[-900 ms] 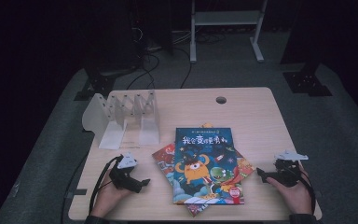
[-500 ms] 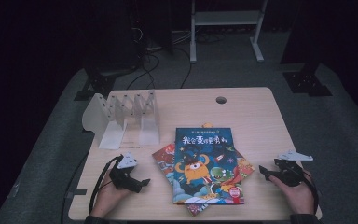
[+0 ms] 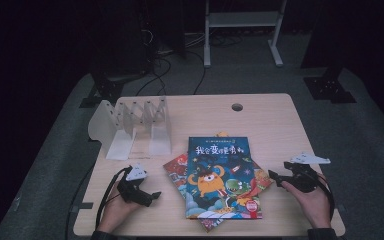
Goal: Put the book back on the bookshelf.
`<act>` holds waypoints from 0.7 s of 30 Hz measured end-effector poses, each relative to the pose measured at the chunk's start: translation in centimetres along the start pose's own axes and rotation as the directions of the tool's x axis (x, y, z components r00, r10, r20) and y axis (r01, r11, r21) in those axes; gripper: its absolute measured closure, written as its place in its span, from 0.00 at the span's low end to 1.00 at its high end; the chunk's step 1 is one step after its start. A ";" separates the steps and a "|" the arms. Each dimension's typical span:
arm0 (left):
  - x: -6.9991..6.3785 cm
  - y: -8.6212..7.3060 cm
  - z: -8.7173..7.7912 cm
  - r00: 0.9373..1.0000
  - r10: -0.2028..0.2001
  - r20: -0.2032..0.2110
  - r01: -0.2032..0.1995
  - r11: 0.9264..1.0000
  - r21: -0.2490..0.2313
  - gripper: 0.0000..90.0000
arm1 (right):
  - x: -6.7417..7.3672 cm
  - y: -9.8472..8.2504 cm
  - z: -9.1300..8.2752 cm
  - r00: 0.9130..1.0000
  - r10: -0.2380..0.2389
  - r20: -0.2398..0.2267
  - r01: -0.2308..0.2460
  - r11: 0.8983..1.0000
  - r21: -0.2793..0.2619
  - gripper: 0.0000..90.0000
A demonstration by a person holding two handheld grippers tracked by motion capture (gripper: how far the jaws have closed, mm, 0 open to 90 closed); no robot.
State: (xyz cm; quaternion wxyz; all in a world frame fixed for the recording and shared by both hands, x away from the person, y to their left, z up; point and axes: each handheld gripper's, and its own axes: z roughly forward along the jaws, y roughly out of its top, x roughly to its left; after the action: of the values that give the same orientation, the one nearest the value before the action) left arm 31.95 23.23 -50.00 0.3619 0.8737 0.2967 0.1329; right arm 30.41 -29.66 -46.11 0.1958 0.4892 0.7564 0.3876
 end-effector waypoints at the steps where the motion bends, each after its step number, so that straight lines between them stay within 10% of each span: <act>1: 0.0 0.0 0.0 1.000 0.000 0.000 0.000 1.000 0.000 0.00 | 0.2 0.2 0.1 1.000 0.002 -0.006 -0.002 1.000 0.001 0.30; 21: -0.3 0.4 -0.3 1.000 0.014 0.019 -0.014 1.000 -0.018 0.00 | 3.5 4.2 5.2 0.993 -0.057 -0.105 0.060 0.998 0.023 0.28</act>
State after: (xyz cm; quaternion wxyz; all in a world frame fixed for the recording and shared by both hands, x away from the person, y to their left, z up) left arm 31.77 22.97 -49.54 0.3717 0.8737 0.2858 0.1296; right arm 34.84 -23.50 -45.81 0.1609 0.4485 0.7847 0.3966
